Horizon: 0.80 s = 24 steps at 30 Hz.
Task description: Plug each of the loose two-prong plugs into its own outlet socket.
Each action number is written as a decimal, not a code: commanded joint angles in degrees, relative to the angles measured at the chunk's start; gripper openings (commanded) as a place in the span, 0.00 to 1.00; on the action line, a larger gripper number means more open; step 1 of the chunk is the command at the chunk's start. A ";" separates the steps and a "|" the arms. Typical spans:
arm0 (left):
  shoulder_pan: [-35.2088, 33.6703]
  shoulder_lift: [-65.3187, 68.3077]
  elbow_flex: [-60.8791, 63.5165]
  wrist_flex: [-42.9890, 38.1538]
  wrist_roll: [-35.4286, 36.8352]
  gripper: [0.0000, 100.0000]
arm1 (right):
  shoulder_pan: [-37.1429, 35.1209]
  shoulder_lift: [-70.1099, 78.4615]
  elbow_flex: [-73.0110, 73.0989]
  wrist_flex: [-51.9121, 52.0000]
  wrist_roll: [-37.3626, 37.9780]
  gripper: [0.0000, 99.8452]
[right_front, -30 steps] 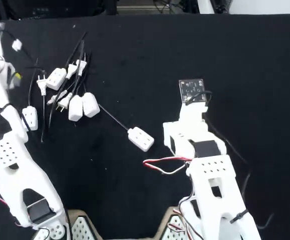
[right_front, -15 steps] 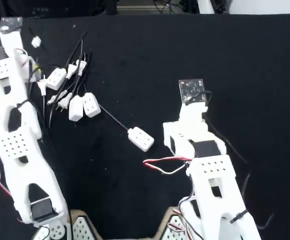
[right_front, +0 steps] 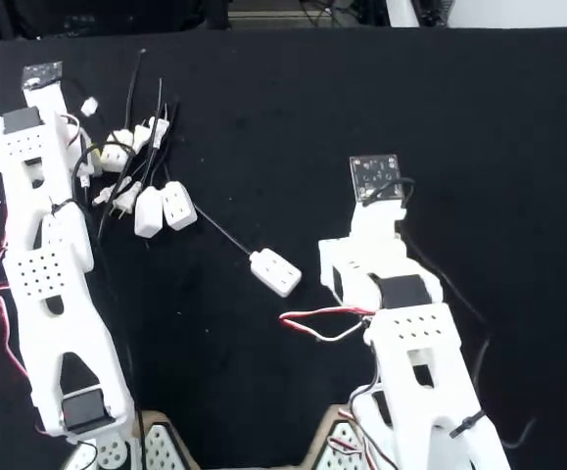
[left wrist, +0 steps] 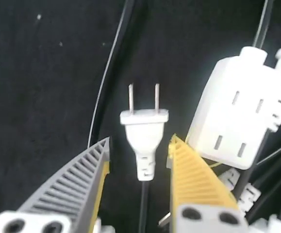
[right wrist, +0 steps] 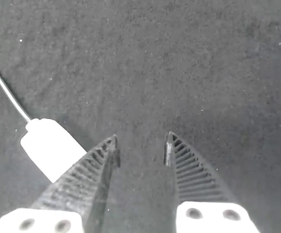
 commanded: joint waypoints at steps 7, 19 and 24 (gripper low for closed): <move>0.22 0.00 -4.00 -3.69 0.62 0.03 | -0.70 -1.36 -0.22 -0.97 0.53 0.15; 0.31 0.35 -27.65 14.07 0.88 0.03 | -0.62 -1.36 -0.22 -0.97 0.53 0.15; 0.75 -1.05 -33.80 21.54 0.97 0.03 | -0.62 -1.45 -0.22 -0.88 0.53 0.15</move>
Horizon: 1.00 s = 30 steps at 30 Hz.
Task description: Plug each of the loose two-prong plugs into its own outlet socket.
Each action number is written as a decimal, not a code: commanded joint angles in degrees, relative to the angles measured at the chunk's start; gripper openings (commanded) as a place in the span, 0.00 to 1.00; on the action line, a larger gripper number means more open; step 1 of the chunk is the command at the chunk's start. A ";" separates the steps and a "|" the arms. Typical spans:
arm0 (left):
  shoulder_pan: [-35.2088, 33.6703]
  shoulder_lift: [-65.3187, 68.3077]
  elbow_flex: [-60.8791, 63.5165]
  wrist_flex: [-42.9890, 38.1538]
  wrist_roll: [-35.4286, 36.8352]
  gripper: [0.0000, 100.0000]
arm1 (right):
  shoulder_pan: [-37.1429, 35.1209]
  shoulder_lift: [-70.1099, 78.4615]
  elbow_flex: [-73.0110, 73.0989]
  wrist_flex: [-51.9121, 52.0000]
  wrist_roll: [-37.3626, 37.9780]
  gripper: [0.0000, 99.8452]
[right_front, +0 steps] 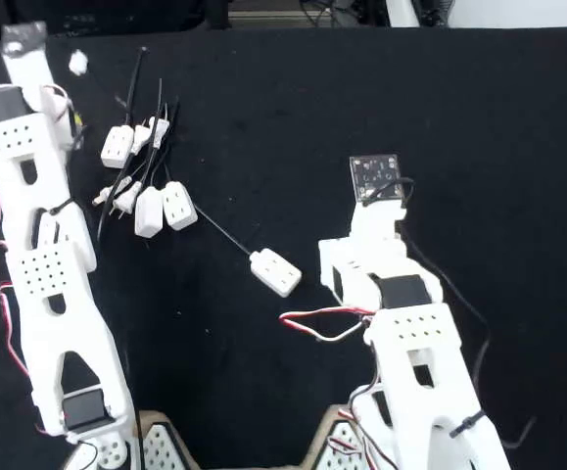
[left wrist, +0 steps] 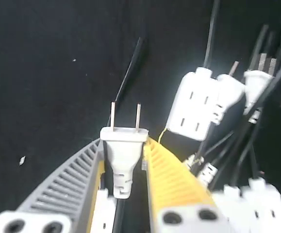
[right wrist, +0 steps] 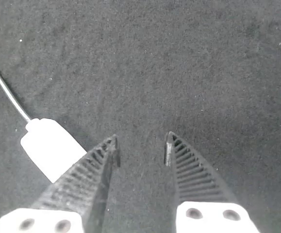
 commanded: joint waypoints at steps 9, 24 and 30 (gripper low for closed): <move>0.66 -18.73 4.79 4.66 8.00 0.03 | -0.62 -1.63 -1.10 0.79 0.53 0.15; 22.64 -81.76 94.02 -16.53 12.13 0.03 | 6.77 -18.51 0.40 4.84 0.53 0.15; 38.37 -96.44 113.89 -31.56 13.98 0.03 | 17.32 -21.32 -4.00 9.23 1.93 0.15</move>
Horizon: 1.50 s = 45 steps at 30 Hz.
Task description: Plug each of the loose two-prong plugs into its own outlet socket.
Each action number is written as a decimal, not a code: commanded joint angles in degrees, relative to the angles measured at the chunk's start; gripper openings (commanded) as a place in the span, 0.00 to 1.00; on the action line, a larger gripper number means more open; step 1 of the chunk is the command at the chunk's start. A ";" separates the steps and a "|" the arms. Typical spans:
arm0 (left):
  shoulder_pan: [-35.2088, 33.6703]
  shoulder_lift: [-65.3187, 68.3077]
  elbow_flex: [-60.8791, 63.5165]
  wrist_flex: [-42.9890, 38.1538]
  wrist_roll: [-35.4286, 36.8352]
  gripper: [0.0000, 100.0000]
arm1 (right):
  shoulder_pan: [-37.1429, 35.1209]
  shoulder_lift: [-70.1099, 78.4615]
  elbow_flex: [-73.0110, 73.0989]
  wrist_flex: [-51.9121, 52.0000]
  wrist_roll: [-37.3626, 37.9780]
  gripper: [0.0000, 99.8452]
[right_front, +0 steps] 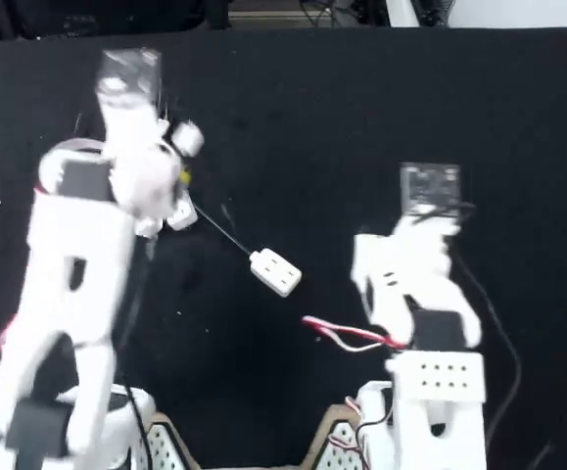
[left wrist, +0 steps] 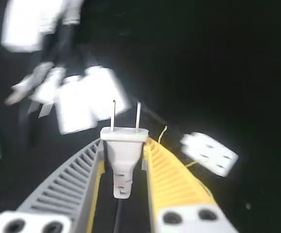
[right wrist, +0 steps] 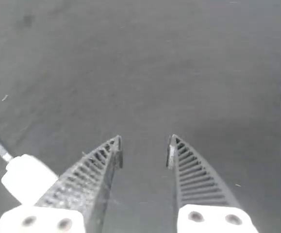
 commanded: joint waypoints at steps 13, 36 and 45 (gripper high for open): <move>35.74 -13.71 37.67 -49.14 2.73 0.03 | 24.79 -2.42 -3.38 5.45 14.59 0.15; 15.16 13.63 6.90 -16.70 -0.18 0.22 | 13.10 -1.98 3.30 5.80 17.05 0.15; -1.19 15.38 25.19 -32.53 0.35 0.22 | -10.55 -1.98 4.79 7.91 14.86 0.15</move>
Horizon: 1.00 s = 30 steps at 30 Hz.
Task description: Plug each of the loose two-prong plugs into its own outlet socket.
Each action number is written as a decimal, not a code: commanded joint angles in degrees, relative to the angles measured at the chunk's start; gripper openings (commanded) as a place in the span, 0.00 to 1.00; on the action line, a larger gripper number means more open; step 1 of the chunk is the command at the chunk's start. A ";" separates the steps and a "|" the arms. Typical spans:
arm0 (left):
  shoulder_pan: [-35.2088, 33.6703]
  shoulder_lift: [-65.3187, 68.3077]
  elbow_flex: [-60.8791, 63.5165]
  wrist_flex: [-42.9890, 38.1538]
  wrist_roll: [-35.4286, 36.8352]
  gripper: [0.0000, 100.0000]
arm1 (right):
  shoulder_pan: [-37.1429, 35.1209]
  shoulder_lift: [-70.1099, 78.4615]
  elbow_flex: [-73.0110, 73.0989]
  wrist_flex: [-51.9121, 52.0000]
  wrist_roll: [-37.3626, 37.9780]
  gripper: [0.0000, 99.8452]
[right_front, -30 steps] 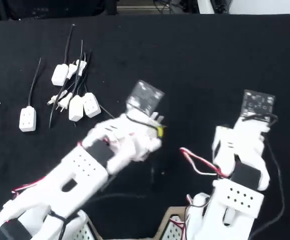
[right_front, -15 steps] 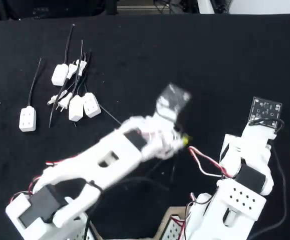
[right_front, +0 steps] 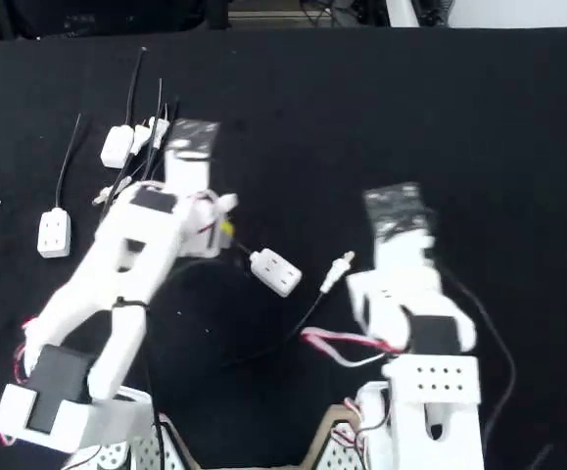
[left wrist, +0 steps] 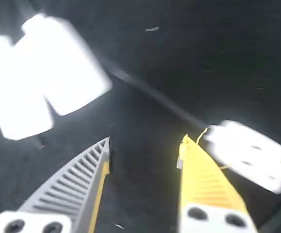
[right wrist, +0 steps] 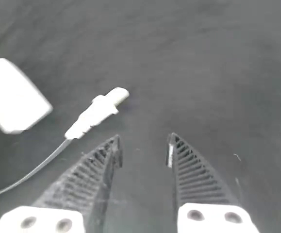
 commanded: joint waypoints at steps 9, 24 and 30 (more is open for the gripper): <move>-4.26 -0.70 14.81 -22.77 7.12 0.22 | -12.04 15.78 -2.24 -7.91 -11.16 0.15; -4.26 -0.70 14.99 -22.68 8.09 0.22 | -12.22 51.74 -23.16 -9.41 -30.15 0.15; -4.35 -0.79 14.99 -22.51 8.09 0.22 | -11.78 62.99 -30.02 -9.05 -29.98 0.12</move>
